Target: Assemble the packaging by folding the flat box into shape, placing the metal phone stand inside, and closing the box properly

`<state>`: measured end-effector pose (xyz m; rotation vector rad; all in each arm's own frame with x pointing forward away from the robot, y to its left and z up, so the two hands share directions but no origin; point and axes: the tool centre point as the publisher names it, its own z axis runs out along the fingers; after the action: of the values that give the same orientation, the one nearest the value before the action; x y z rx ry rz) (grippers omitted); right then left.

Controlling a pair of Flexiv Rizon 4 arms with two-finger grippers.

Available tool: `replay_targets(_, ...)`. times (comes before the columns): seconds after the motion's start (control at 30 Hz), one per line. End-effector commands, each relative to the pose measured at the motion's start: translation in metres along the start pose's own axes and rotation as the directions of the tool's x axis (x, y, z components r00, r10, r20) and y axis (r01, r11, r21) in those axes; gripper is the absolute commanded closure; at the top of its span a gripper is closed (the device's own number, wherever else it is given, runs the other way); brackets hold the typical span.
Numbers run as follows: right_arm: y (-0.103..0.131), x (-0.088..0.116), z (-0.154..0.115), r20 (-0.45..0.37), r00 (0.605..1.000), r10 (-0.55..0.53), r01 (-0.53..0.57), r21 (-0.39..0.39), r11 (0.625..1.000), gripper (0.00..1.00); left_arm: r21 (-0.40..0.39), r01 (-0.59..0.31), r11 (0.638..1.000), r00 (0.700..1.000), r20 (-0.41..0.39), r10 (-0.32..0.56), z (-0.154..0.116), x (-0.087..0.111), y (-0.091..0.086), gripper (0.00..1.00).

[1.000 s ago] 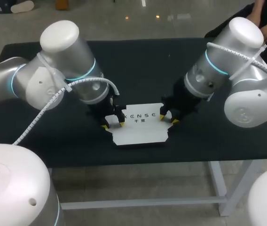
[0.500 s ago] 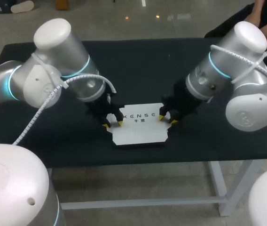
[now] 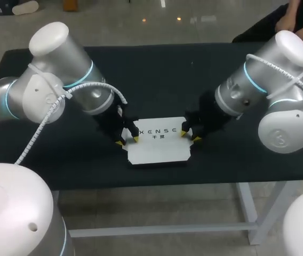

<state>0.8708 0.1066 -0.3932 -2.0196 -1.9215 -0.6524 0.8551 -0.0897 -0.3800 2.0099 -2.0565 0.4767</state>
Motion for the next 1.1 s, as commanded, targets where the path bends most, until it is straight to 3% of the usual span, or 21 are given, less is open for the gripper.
replay_targets(0.03, -0.004, -0.004, 0.005, -0.02, 1.0, -0.003, 0.003, 0.001, 1.0, 0.51, -0.002, -0.006, 1.0, 1.0, -0.015, 0.006, 0.008, -0.002, -0.001, 0.46)
replay_targets(0.4, -0.005, 0.004, 0.013, -0.08, 0.997, -0.022, 0.023, 0.007, 1.0, 0.51, -0.019, 0.0, 1.0, 0.998, -0.058, -0.001, 0.012, 0.002, -0.002, 0.41)
replay_targets(0.77, -0.003, 0.014, 0.021, -0.132, 0.991, -0.025, 0.027, 0.017, 0.999, 0.53, -0.041, 0.028, 0.999, 0.992, -0.118, -0.032, 0.012, 0.003, -0.002, 0.49)
replay_targets(0.9, -0.002, 0.016, 0.024, -0.138, 0.99, -0.023, 0.027, 0.025, 0.999, 0.52, -0.052, 0.03, 0.998, 0.989, -0.141, -0.037, 0.012, 0.005, -0.002, 0.41)
replay_targets(1.1, -0.001, 0.017, 0.025, -0.142, 0.99, -0.009, 0.014, 0.033, 0.999, 0.53, -0.059, 0.049, 0.997, 0.986, -0.158, -0.058, 0.009, 0.007, -0.002, 0.47)
